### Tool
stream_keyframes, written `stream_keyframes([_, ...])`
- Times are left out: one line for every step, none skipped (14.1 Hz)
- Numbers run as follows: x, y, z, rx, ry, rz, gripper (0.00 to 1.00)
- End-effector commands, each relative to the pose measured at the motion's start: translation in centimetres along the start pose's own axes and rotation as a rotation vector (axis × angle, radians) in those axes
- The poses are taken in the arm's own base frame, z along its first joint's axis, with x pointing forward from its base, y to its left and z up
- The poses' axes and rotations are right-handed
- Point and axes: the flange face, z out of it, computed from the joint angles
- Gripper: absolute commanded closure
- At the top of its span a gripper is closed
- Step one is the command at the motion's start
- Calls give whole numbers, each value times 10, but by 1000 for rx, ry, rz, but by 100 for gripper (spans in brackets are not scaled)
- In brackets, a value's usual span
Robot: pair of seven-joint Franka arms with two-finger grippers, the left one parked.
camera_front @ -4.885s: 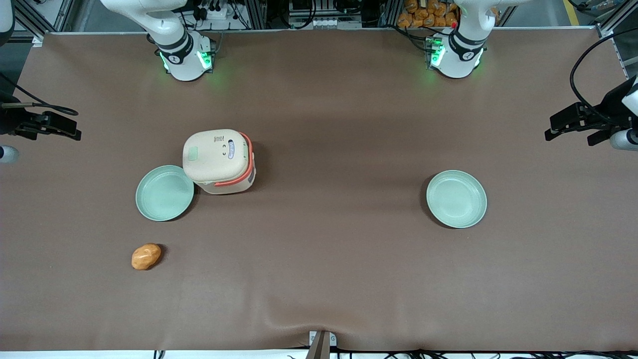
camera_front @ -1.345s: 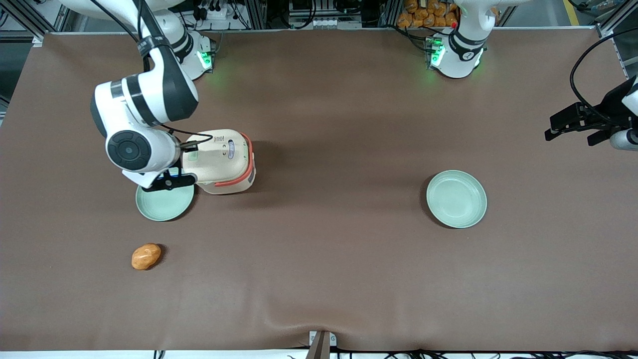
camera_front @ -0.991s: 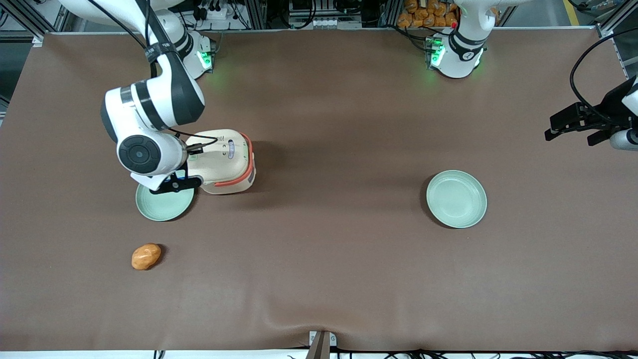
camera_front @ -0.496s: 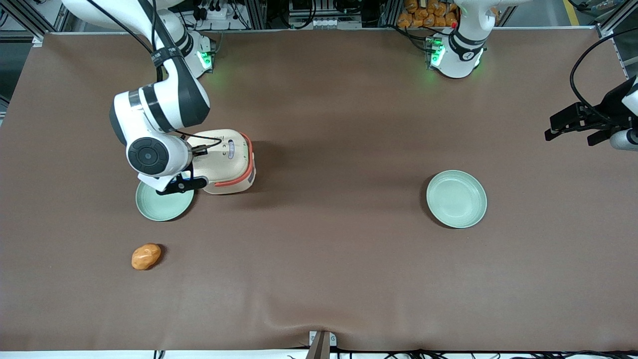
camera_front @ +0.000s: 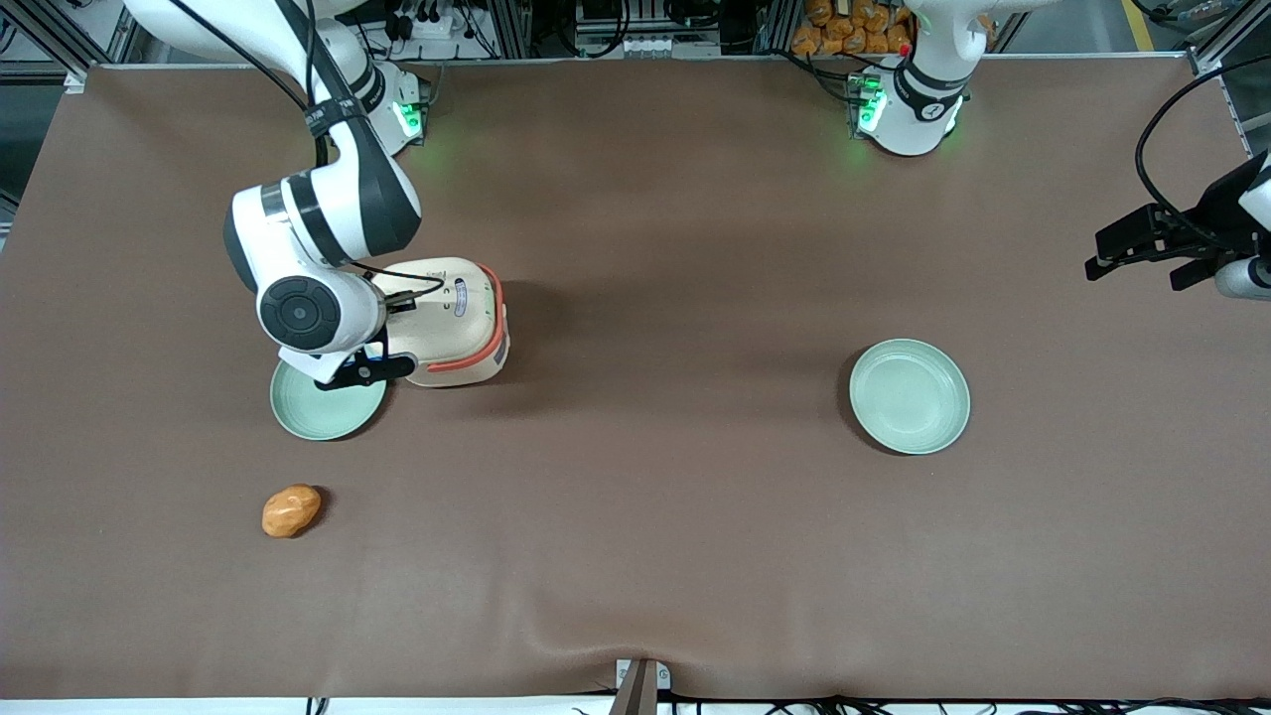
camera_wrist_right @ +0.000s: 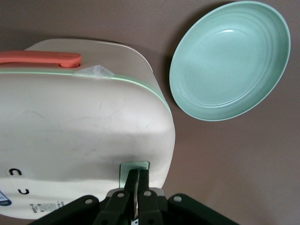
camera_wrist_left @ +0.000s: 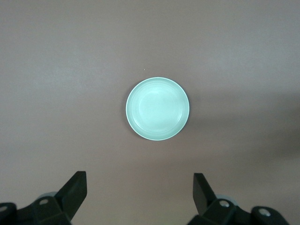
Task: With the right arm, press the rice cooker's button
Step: 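Press the rice cooker's lid-release button with the right gripper fingertips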
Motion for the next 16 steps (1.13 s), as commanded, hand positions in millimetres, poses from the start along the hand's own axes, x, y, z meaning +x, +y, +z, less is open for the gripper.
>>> stream_keyframes([3, -3, 10, -12, 8, 4, 93])
stream_keyframes([4, -3, 12, -11, 13, 2, 93])
stream_keyframes([5, -2, 13, -12, 14, 3, 93])
stream_keyframes([4, -3, 16, -13, 11, 1, 93])
stream_keyframes([5, -3, 15, -12, 16, 1, 93])
stream_keyframes([4, -3, 15, -11, 14, 1, 93])
stream_keyframes([3, -2, 11, -11, 19, 4, 93])
stream_keyframes([1, -1, 6, -10, 26, 4, 92])
stream_keyframes([-1, -1, -1, -7, 37, 6, 91])
stream_keyframes([-1, 0, -9, -5, 50, 4, 89])
stream_keyframes([-4, 1, -19, -4, 61, 4, 89])
stream_keyframes([-6, 2, -28, -3, 64, 7, 88])
stream_keyframes([-10, 1, -36, -4, 60, 6, 88])
stream_keyframes([-13, 2, -45, -4, 60, 7, 85])
stream_keyframes([-18, 2, -56, -4, 66, 6, 82])
stream_keyframes([-24, -5, -69, -3, 76, -7, 76])
